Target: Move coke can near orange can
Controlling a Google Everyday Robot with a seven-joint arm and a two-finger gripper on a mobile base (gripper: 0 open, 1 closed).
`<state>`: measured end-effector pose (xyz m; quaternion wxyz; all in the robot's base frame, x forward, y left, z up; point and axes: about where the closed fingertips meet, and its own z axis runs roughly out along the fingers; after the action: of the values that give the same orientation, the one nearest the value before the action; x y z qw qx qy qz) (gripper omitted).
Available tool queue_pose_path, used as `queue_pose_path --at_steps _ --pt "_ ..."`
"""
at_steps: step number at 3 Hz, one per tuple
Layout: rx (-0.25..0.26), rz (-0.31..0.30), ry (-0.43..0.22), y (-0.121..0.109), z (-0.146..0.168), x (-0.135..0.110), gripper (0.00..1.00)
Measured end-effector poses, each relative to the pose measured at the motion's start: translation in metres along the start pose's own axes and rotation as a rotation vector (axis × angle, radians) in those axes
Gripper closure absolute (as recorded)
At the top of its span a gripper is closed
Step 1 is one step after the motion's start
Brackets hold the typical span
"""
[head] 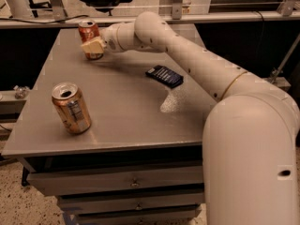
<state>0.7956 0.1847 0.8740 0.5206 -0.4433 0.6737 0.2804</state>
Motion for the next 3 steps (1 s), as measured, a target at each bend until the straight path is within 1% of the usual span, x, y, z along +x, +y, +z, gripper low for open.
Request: queue_pose_path --at_steps 1,2,3 --pt "-0.002 0.039 -0.010 0.001 0.002 0.001 0.63" --pt "-0.041 0.048 -0.041 0.015 -0.009 -0.005 0.87" --pt "-0.129 0.011 -0.068 0.050 -0.034 -0.017 1.00"
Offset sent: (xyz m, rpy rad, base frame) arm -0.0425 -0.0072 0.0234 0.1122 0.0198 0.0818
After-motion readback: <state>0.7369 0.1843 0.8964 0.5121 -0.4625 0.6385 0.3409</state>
